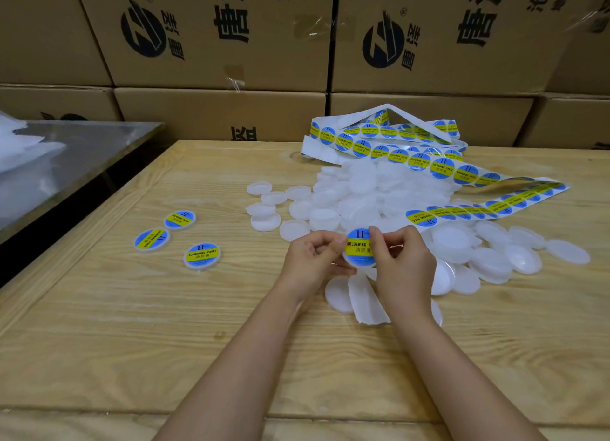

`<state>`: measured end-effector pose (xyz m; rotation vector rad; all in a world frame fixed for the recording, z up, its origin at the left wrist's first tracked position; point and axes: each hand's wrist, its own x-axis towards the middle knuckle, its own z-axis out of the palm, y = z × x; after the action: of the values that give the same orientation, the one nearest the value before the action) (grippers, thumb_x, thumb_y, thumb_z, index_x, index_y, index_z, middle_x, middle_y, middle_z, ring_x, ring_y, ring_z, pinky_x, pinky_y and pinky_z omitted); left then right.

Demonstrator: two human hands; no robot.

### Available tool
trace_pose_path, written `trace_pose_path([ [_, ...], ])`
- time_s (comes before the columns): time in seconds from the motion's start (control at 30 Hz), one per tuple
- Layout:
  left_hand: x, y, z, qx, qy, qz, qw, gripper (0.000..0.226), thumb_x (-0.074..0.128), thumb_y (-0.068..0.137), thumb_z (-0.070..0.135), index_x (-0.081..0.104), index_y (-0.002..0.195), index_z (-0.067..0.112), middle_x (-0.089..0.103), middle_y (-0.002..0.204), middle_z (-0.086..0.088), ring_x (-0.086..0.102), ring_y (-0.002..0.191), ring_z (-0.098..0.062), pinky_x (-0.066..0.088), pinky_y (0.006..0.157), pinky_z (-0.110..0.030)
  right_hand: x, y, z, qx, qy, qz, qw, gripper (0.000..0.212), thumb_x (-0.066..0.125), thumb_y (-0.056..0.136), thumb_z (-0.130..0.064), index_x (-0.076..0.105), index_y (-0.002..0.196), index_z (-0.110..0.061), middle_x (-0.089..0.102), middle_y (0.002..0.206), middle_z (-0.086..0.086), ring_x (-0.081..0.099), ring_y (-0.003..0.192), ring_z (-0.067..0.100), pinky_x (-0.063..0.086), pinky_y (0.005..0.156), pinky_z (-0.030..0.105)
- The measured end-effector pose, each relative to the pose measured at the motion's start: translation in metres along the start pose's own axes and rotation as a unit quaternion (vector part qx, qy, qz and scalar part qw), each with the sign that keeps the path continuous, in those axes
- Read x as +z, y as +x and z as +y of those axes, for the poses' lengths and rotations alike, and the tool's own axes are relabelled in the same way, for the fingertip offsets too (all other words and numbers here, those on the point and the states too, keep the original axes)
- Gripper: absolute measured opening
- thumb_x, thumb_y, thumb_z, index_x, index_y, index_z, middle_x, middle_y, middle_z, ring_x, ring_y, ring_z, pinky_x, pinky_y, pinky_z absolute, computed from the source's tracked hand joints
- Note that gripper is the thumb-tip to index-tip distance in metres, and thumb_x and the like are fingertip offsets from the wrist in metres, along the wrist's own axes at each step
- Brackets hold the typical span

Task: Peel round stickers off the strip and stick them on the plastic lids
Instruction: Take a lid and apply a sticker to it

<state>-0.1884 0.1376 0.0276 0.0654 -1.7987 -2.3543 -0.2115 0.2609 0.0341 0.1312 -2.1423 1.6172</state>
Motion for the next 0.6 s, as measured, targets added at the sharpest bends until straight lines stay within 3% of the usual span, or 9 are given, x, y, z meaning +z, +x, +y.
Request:
trace_pose_path([
  [0.2, 0.0, -0.001, -0.001, 0.017, -0.008, -0.01, 1.0, 0.013, 0.057, 0.09, 0.005, 0.064, 0.079, 0.004, 0.068, 0.069, -0.009, 0.065, 0.06, -0.016, 0.055, 0.057, -0.026, 0.005, -0.001, -0.003, 0.047, 0.012, -0.011, 0.999, 0.037, 0.074, 0.075, -0.042, 0.047, 0.074, -0.017, 0.057, 0.068, -0.004, 0.054, 0.061, 0.0, 0.039, 0.055, 0.01],
  [0.3, 0.0, -0.001, -0.001, 0.019, -0.028, -0.006, 0.999, 0.012, 0.062, 0.084, 0.015, 0.063, 0.077, 0.004, 0.067, 0.064, -0.006, 0.065, 0.059, -0.014, 0.054, 0.057, -0.025, 0.008, -0.005, -0.005, 0.054, 0.023, -0.038, 0.998, 0.041, 0.078, 0.07, -0.042, 0.044, 0.08, -0.022, 0.057, 0.076, -0.008, 0.054, 0.065, -0.008, 0.039, 0.055, 0.006],
  [0.47, 0.001, -0.002, -0.003, 0.011, -0.076, -0.008, 0.997, 0.023, 0.062, 0.074, 0.027, 0.061, 0.077, 0.005, 0.066, 0.063, -0.005, 0.064, 0.061, -0.015, 0.055, 0.061, -0.027, 0.008, -0.007, -0.006, 0.047, 0.052, -0.08, 0.994, 0.045, 0.078, 0.072, -0.037, 0.045, 0.097, -0.019, 0.058, 0.091, -0.007, 0.057, 0.077, -0.003, 0.042, 0.061, 0.007],
  [0.6, -0.004, 0.001, 0.0, -0.026, -0.139, 0.006, 0.99, 0.031, 0.06, 0.075, 0.031, 0.06, 0.085, 0.002, 0.068, 0.073, -0.008, 0.065, 0.065, -0.015, 0.056, 0.061, -0.025, 0.009, -0.011, -0.007, 0.016, 0.075, -0.097, 0.992, 0.04, 0.079, 0.073, -0.029, 0.045, 0.093, -0.027, 0.062, 0.091, -0.002, 0.061, 0.08, 0.01, 0.046, 0.066, 0.016],
])
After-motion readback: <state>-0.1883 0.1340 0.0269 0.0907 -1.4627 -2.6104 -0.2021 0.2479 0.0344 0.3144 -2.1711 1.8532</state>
